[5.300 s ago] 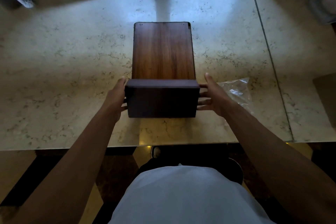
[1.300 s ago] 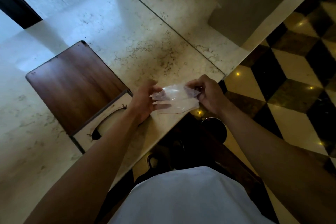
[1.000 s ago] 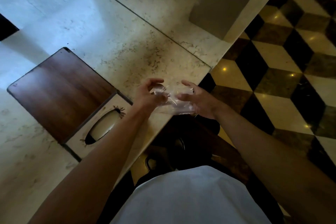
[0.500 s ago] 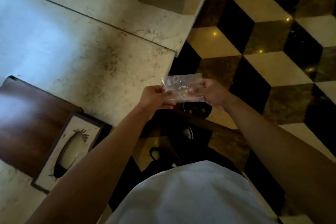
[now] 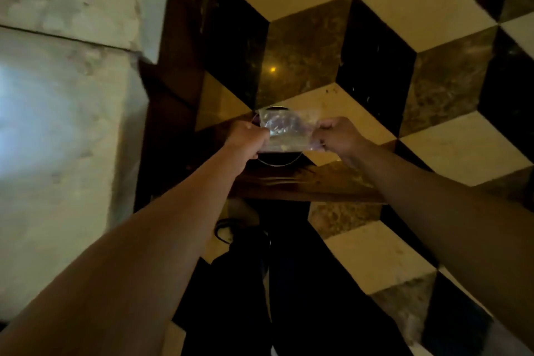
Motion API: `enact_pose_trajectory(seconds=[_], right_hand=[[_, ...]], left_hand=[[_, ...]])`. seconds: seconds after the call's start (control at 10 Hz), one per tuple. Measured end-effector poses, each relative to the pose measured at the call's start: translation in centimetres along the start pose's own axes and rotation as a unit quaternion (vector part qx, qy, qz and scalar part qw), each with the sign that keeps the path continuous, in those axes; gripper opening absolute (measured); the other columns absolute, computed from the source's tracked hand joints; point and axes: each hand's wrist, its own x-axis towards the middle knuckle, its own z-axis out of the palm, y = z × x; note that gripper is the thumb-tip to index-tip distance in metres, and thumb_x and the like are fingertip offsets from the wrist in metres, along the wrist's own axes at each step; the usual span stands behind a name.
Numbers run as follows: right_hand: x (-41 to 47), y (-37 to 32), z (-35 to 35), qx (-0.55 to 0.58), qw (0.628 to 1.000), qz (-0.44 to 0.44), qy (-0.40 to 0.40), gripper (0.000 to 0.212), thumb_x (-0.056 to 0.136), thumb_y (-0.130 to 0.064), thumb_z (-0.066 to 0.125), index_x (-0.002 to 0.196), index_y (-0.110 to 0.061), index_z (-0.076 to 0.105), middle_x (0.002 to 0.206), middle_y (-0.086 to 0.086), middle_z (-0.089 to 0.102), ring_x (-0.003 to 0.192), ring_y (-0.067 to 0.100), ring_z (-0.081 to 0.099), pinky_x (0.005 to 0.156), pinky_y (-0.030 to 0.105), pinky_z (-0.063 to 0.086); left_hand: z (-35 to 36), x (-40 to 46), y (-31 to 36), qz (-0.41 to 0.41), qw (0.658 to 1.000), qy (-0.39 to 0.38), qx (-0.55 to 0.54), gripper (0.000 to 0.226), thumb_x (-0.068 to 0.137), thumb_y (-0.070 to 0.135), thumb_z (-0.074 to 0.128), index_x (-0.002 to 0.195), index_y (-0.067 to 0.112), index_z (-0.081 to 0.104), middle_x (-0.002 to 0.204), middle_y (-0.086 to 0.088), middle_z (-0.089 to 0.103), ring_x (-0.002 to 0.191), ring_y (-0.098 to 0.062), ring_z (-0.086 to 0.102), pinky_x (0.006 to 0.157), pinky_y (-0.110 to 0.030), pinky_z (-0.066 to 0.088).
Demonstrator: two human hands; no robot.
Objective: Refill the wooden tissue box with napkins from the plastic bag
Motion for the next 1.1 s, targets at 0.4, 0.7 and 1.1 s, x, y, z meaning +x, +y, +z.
enact_pose_trajectory(seconds=[0.4,0.7,1.1], right_hand=[[21.4,10.5,8.0,-0.163,0.982,0.101,0.002,0.041,0.074,-0.024,0.086,0.107,-0.004,0.073,0.103,0.017,0.073,0.093,0.032,0.071,0.077,0.041,0.062],[25.6,13.5,11.9,-0.286,0.957,0.057,0.003,0.029,0.088,-0.025,0.071,0.109,-0.006,0.065,0.109,0.017,0.069,0.094,0.033,0.069,0.064,0.032,0.049],[23.1,11.3,10.0,-0.233,0.971,0.054,-0.013,0.036,0.095,-0.036,0.06,0.113,-0.005,0.067,0.111,0.018,0.069,0.096,0.032,0.067,0.074,0.038,0.054]], left_hand=[[6.8,24.2,-8.3,-0.02,0.971,0.053,0.231,0.035,0.086,0.019,0.073,0.114,-0.001,0.071,0.113,-0.026,0.072,0.104,-0.043,0.071,0.091,-0.05,0.059],[10.3,28.7,-11.6,0.001,0.959,0.024,0.282,0.035,0.093,0.017,0.065,0.122,-0.004,0.064,0.126,-0.025,0.066,0.117,-0.042,0.063,0.088,-0.039,0.051],[9.0,25.9,-9.1,-0.001,0.979,0.008,0.203,0.042,0.092,0.023,0.065,0.129,0.002,0.063,0.13,-0.021,0.065,0.119,-0.038,0.061,0.091,-0.034,0.05]])
